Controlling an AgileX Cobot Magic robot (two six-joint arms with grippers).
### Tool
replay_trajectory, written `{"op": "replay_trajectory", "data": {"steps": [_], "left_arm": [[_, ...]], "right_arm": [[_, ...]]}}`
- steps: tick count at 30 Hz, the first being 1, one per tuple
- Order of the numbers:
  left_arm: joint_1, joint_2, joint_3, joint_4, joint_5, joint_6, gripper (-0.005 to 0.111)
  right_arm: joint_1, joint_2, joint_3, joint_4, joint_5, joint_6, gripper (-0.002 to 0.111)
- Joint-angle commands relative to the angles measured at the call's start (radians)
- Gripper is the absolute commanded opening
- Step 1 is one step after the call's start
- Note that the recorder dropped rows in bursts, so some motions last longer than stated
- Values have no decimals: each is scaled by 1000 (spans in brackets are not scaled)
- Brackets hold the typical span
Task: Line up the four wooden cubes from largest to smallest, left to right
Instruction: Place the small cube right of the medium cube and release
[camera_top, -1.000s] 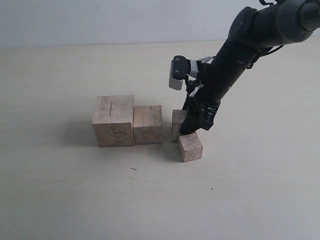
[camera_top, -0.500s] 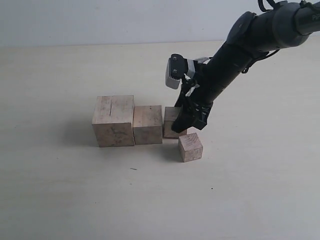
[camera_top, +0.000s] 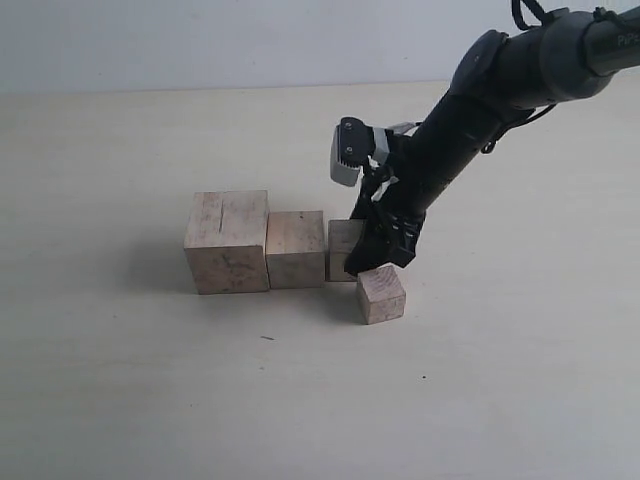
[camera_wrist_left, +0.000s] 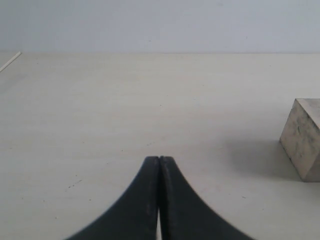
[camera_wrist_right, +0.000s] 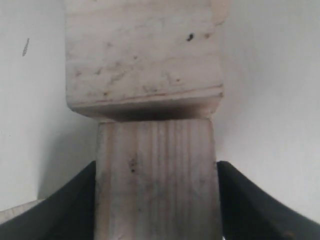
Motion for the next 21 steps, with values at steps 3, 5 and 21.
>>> {"op": "replay_trajectory", "data": {"steps": [3, 5, 21], "left_arm": [[2, -5, 3, 1, -10, 1, 0], [2, -5, 3, 1, -10, 1, 0], [2, -5, 3, 1, -10, 1, 0]], "right_arm": [[-2, -29, 5, 1, 3, -2, 67], [-2, -47, 5, 1, 3, 8, 68], [-2, -172, 5, -389, -172, 600, 66]]}}
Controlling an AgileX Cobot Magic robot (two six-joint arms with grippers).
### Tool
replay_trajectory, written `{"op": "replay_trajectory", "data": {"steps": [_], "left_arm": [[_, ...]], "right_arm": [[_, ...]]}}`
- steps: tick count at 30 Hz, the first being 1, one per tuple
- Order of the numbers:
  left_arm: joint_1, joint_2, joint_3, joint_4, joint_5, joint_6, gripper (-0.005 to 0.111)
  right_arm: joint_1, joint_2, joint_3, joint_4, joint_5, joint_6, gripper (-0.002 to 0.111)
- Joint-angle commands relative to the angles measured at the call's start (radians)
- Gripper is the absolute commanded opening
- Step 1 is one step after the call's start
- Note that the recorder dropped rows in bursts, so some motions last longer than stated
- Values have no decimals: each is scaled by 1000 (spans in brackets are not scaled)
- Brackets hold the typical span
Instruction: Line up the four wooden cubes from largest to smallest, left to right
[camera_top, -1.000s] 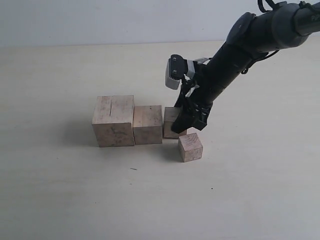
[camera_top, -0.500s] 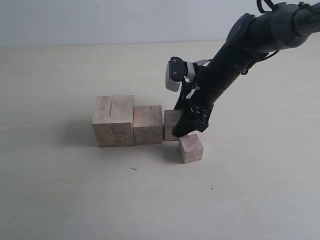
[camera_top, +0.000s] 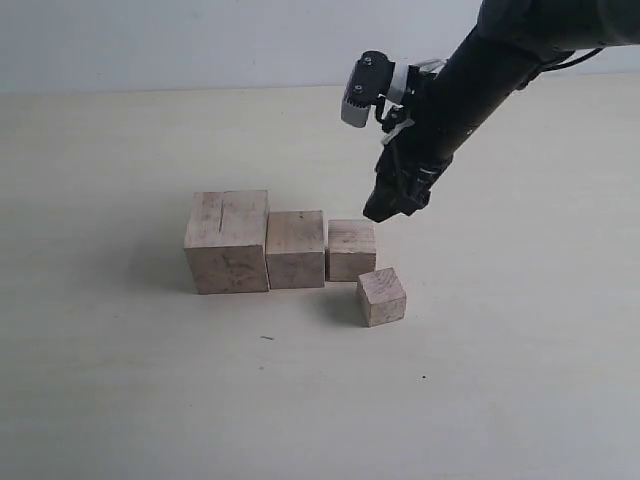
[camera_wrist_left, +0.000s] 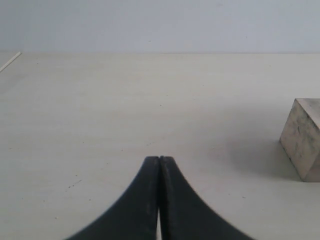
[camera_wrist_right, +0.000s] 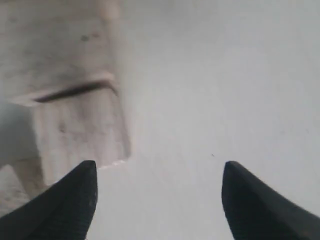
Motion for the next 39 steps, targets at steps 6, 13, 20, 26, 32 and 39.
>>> {"op": "replay_trajectory", "data": {"steps": [6, 13, 20, 26, 32, 39], "left_arm": [[2, -5, 3, 1, -10, 1, 0], [2, -5, 3, 1, -10, 1, 0], [2, -5, 3, 1, -10, 1, 0], [2, -5, 3, 1, -10, 1, 0], [2, -5, 3, 1, -10, 1, 0], [2, -5, 3, 1, -10, 1, 0]], "right_arm": [[-2, 41, 1, -169, -47, 261, 66], [-2, 95, 1, -164, -27, 306, 66], [-2, 99, 1, -52, -21, 255, 66], [-2, 99, 1, -30, -19, 250, 66], [-2, 99, 1, -30, -19, 250, 66], [-2, 38, 1, -126, -19, 306, 66]]}}
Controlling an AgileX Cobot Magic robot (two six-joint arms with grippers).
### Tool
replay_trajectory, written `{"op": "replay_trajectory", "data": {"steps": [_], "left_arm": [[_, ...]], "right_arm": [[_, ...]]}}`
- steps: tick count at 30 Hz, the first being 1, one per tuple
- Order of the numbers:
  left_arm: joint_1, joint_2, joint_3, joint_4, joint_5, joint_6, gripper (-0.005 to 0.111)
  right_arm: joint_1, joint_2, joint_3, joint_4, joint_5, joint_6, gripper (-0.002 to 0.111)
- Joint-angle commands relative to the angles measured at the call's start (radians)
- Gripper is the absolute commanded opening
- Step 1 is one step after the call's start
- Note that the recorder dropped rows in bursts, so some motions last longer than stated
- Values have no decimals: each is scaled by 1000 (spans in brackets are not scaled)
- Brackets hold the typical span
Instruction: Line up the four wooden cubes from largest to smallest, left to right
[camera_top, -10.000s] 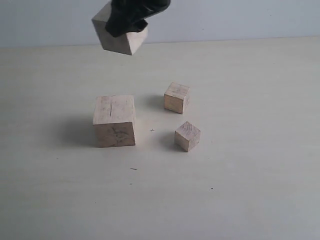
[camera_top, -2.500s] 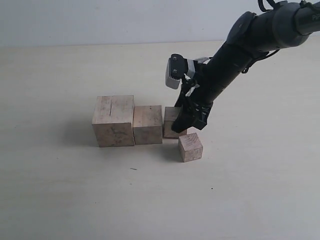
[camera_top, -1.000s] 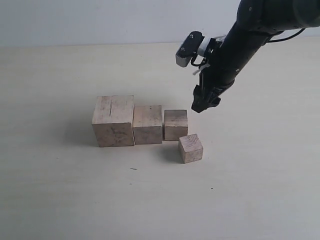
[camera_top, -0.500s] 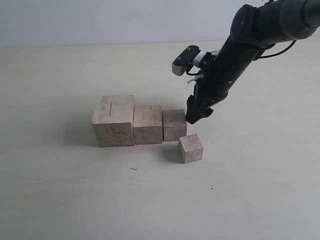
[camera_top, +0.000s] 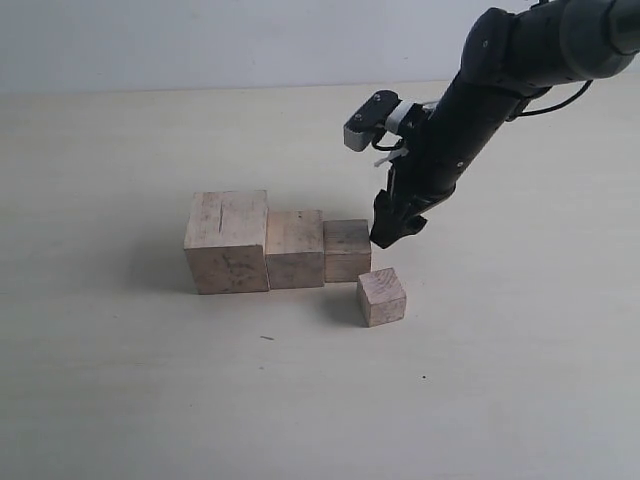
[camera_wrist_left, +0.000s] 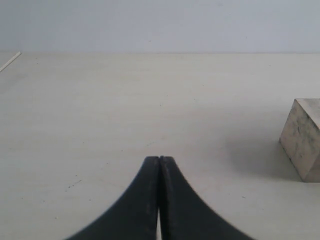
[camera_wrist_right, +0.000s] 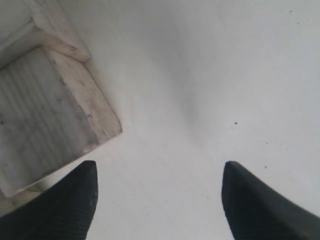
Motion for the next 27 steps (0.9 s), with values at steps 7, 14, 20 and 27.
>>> {"op": "replay_trajectory", "data": {"steps": [7, 14, 20, 27], "left_arm": [[2, -5, 3, 1, -10, 1, 0], [2, -5, 3, 1, -10, 1, 0], [2, -5, 3, 1, -10, 1, 0], [2, -5, 3, 1, -10, 1, 0]], "right_arm": [[-2, -232, 1, -176, 49, 306, 65], [-2, -468, -1, -148, 106, 541, 0], [47, -712, 250, -127, -22, 802, 0], [283, -678, 517, -232, -116, 1099, 0]]}}
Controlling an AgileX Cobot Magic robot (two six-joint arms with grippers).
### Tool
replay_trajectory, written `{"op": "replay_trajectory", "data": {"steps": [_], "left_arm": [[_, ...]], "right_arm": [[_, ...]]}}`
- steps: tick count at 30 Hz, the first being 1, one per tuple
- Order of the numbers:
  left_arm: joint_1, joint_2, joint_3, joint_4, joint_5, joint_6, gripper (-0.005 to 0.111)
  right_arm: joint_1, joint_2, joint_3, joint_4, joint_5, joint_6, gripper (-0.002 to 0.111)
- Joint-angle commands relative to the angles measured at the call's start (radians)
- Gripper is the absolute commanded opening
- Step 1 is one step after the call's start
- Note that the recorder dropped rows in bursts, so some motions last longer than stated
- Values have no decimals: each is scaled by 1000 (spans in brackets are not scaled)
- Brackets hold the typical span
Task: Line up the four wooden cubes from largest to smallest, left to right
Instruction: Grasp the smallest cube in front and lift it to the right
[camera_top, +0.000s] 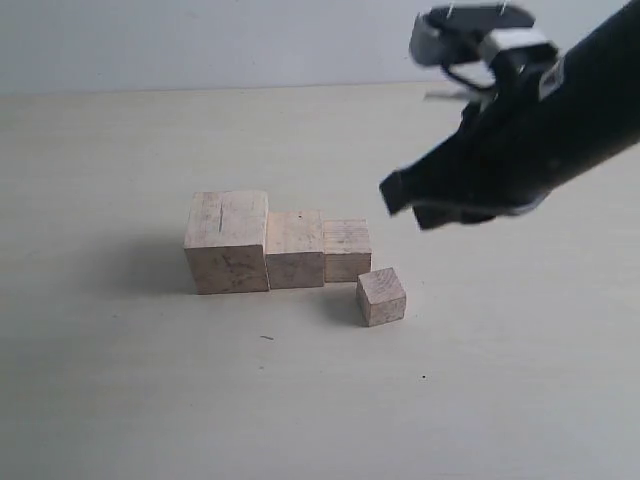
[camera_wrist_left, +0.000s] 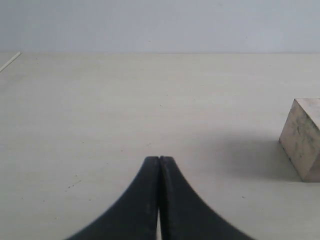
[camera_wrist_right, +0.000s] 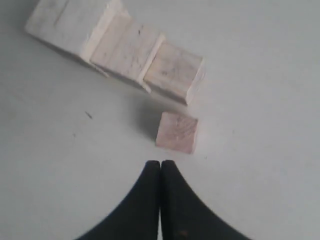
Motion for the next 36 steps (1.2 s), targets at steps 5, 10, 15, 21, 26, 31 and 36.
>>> {"op": "replay_trajectory", "data": {"steps": [5, 10, 15, 21, 26, 31, 36], "left_arm": [[2, -5, 3, 1, -10, 1, 0], [2, -5, 3, 1, -10, 1, 0], [2, -5, 3, 1, -10, 1, 0], [2, -5, 3, 1, -10, 1, 0], [2, -5, 3, 1, -10, 1, 0], [2, -5, 3, 1, -10, 1, 0], [2, -5, 3, 1, -10, 1, 0]], "right_arm": [[192, 74, 46, -295, -68, 494, 2], [232, 99, 46, -453, -69, 739, 17], [232, 142, 45, -554, -85, 812, 47], [232, 211, 45, -539, -189, 810, 68], [232, 278, 43, -570, -235, 810, 68], [232, 335, 24, -595, -212, 812, 68], [232, 372, -16, -611, -190, 821, 68]]}}
